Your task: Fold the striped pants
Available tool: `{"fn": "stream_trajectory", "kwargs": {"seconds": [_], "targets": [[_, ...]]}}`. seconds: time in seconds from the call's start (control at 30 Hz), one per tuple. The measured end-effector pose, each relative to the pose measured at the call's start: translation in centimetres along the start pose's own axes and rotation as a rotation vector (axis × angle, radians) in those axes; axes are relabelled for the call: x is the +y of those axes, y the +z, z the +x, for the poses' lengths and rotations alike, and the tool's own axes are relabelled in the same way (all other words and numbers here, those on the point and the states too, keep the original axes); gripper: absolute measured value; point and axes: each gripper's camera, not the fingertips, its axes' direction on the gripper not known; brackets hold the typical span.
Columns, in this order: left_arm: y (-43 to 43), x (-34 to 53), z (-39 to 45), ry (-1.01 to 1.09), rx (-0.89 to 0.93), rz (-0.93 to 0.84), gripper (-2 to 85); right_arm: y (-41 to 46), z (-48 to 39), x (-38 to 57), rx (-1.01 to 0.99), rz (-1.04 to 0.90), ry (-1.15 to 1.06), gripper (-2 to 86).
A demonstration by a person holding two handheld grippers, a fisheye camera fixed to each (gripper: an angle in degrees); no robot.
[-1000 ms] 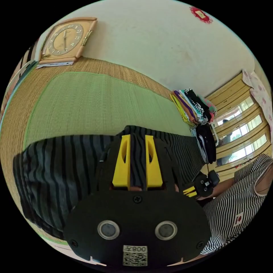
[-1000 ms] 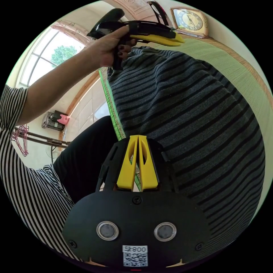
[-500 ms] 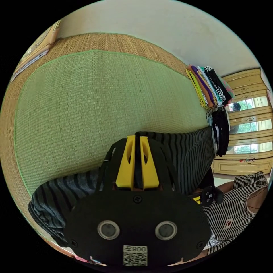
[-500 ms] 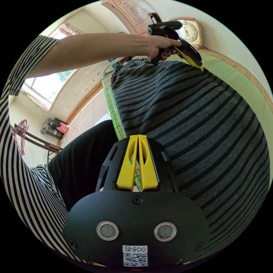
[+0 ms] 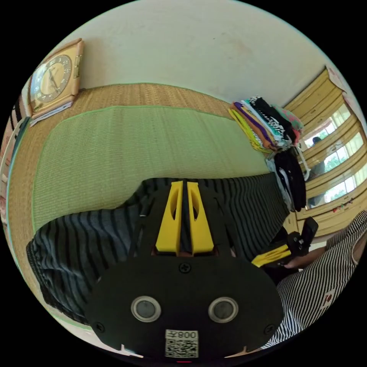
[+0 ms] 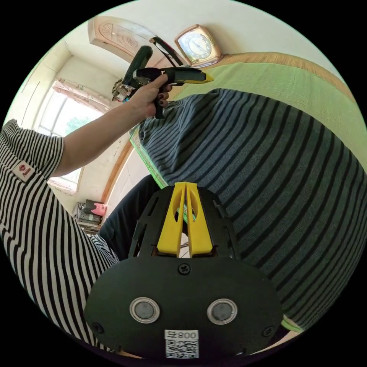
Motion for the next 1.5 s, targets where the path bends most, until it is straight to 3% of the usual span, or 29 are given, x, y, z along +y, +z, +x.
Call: {"fn": "stream_trajectory", "kwargs": {"seconds": [0.07, 0.17, 0.23, 0.3, 0.5, 0.6, 0.7, 0.77, 1.07, 1.5], "targets": [[1.9, -1.5, 4.6, 0.049, 0.126, -0.044, 1.3, -2.4, 1.8, 2.3, 0.064, 0.038, 0.080, 0.0], [5.0, -3.7, 10.3, 0.094, 0.157, -0.114, 0.6, -5.4, 4.8, 6.2, 0.192, 0.066, 0.209, 0.0], [7.1, -5.3, 13.0, 0.096, 0.176, -0.170, 0.4, -5.4, 7.4, 9.2, 0.283, -0.015, 0.289, 0.1], [9.2, -6.6, 15.4, 0.099, 0.115, -0.254, 0.2, -5.9, 8.7, 11.3, 0.219, 0.051, 0.311, 0.1], [9.1, -11.0, 22.7, 0.113, 0.116, -0.237, 0.1, -7.7, 9.8, 14.5, 0.221, 0.058, 0.315, 0.1], [11.6, -12.5, 26.6, 0.151, 0.060, -0.401, 0.2, -8.3, 11.7, 17.3, 0.146, 0.076, 0.354, 0.2], [11.6, -14.3, 30.1, 0.125, 0.119, -0.350, 0.7, -11.2, 13.6, 20.8, 0.120, 0.165, 0.427, 0.6], [11.7, -15.9, 34.0, 0.186, 0.242, -0.318, 1.5, -13.6, 14.6, 23.5, 0.146, 0.228, 0.470, 1.1], [16.9, -23.3, 52.2, 0.443, 0.407, -0.410, 8.7, -24.1, 20.7, 38.6, 0.407, 0.463, 0.792, 8.0], [23.5, -33.2, 73.7, 0.708, 0.293, -0.530, 12.1, -24.6, 27.8, 47.7, 0.232, 0.483, 0.882, 9.6]]}}
